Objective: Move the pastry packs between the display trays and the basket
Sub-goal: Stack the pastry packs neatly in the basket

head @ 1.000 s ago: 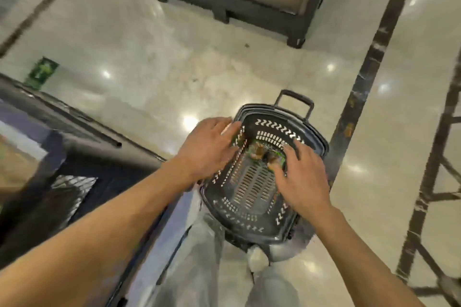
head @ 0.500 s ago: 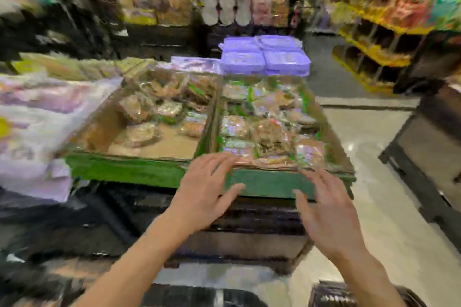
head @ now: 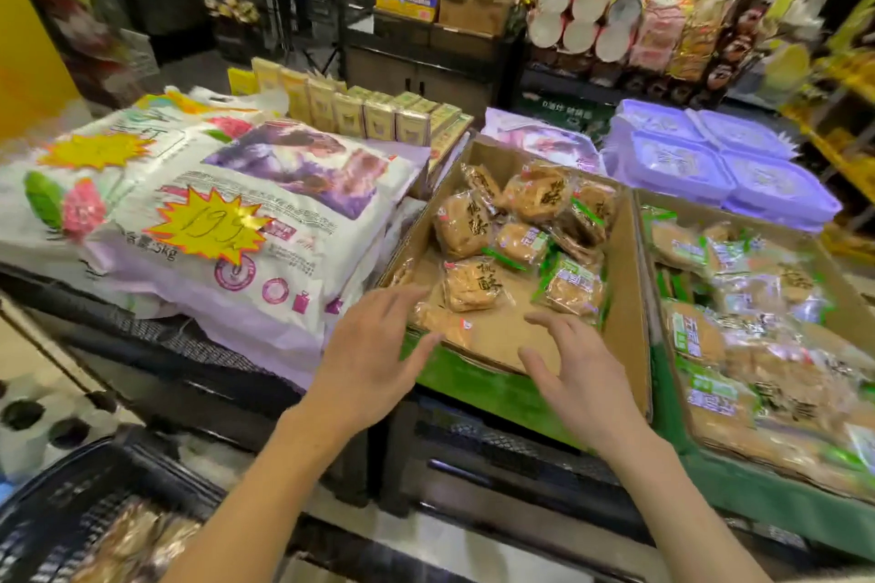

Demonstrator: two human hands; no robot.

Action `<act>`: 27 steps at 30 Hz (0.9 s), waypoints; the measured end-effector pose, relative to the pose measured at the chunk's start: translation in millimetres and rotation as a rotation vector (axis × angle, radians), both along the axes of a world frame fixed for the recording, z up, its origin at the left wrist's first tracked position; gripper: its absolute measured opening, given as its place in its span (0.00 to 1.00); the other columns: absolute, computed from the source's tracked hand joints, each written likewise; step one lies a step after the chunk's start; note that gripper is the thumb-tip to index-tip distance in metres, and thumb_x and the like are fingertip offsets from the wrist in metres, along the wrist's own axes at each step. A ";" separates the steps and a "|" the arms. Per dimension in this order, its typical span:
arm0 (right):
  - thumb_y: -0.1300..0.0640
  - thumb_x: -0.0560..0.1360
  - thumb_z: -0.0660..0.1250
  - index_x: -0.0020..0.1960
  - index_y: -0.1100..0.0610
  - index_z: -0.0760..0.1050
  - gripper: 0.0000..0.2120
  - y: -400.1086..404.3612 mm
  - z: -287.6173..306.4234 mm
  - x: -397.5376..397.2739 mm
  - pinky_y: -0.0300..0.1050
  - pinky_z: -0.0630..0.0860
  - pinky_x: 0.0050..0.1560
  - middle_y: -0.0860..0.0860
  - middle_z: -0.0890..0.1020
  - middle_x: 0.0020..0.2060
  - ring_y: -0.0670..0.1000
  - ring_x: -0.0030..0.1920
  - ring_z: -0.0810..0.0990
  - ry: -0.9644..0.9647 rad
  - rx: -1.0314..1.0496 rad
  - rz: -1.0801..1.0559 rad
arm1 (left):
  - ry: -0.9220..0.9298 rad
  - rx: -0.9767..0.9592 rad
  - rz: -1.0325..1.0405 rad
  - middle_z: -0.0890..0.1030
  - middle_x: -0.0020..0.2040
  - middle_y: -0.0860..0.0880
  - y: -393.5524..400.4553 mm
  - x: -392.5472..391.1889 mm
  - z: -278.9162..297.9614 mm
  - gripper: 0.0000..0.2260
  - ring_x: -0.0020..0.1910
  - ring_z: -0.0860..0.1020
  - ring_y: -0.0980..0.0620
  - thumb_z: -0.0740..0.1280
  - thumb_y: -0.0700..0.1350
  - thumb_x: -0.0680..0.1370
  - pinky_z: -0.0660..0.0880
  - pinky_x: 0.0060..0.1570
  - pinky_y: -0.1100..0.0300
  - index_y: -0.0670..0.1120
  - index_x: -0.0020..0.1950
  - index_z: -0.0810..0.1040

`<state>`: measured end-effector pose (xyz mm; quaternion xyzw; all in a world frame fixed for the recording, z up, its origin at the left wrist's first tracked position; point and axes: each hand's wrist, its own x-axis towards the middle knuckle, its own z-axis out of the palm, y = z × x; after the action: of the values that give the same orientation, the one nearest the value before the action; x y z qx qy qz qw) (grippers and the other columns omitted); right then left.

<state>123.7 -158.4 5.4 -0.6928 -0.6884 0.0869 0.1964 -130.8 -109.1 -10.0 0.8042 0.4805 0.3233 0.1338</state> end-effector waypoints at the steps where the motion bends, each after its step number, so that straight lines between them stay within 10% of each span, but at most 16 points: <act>1: 0.46 0.81 0.64 0.71 0.47 0.70 0.19 12.8 -2.9 -2.5 0.48 0.71 0.61 0.44 0.75 0.66 0.48 0.66 0.72 -0.005 -0.040 -0.008 | 0.012 0.005 -0.014 0.78 0.65 0.49 15.4 2.3 1.4 0.26 0.65 0.74 0.48 0.58 0.61 0.80 0.73 0.66 0.50 0.47 0.72 0.73; 18: 0.28 0.71 0.68 0.63 0.60 0.73 0.39 217.9 -79.4 9.0 0.57 0.71 0.69 0.63 0.74 0.66 0.63 0.70 0.71 0.102 -0.496 -0.313 | 0.225 -0.133 -0.142 0.70 0.71 0.48 239.9 68.9 -6.2 0.26 0.70 0.68 0.49 0.67 0.50 0.80 0.64 0.68 0.58 0.47 0.77 0.66; 23: 0.28 0.62 0.75 0.39 0.53 0.66 0.32 225.8 -88.4 13.9 0.47 0.79 0.49 0.54 0.81 0.49 0.54 0.50 0.81 0.271 -0.504 -0.415 | 0.540 -0.119 -0.106 0.72 0.70 0.41 287.0 113.2 -5.7 0.31 0.69 0.69 0.41 0.64 0.59 0.79 0.65 0.68 0.51 0.43 0.76 0.63; 27: 0.43 0.65 0.82 0.39 0.53 0.66 0.26 229.1 -85.0 17.4 0.44 0.68 0.34 0.49 0.75 0.34 0.49 0.34 0.72 0.454 -0.518 -0.478 | 0.777 -0.167 0.032 0.76 0.63 0.42 307.7 143.2 -9.2 0.34 0.64 0.72 0.41 0.69 0.66 0.74 0.69 0.60 0.51 0.42 0.68 0.69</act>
<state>141.2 70.7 -79.6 -0.8229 -0.4027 0.3597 0.1771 12.4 198.6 -19.2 0.8454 0.5324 -0.0431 0.0020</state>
